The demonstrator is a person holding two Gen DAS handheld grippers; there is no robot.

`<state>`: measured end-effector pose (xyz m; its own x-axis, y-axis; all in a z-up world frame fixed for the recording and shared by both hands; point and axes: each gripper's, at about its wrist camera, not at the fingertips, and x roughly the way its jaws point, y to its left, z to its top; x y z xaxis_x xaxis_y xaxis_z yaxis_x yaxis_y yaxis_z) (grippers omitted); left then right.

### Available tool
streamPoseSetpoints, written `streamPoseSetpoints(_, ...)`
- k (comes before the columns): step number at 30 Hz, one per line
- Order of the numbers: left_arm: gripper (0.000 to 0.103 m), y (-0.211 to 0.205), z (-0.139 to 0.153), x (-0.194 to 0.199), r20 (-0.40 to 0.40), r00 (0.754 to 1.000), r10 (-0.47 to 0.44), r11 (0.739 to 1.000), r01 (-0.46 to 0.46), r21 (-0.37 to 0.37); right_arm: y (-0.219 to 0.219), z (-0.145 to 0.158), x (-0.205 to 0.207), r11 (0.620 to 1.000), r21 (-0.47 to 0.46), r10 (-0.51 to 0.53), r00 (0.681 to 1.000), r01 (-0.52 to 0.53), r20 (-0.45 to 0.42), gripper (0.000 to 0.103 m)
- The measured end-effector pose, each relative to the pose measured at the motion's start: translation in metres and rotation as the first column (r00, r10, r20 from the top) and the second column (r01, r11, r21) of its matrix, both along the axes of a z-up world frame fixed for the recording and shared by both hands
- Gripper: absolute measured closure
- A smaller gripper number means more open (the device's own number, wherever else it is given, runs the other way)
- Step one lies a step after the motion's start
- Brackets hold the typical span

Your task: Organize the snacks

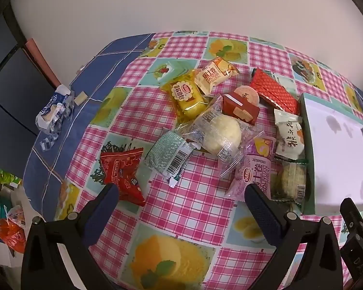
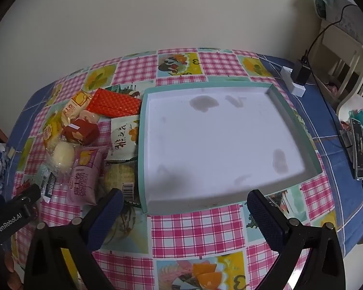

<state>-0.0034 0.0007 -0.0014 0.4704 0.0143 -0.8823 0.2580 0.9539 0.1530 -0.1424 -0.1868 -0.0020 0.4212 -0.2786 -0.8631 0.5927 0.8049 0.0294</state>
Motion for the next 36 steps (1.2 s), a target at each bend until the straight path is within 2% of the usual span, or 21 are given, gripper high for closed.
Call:
streamPoseSetpoints(1, 0.000, -0.0087, -0.0035, -0.0002, -0.014, 1.000, -0.003, 1.000, 0.003, -0.004, 0.0000, -0.0002, 0.0001, 1.000, -0.004, -0.001, 1.000, 0.001, -0.001, 0.000)
streamPoseSetpoints(8, 0.000, -0.0027, -0.0019, 0.0031, -0.028, 0.999, -0.016, 1.000, 0.016, -0.008, 0.0006, -0.0012, 0.0001, 1.000, 0.004, -0.007, 1.000, 0.007, -0.005, 0.000)
streamPoseSetpoints(36, 0.000, -0.0021, -0.0040, 0.0022, -0.029, 0.999, -0.020, 1.000, 0.020, -0.004, 0.0011, -0.0040, 0.0017, 1.000, 0.004, -0.002, 1.000, 0.002, -0.016, 0.000)
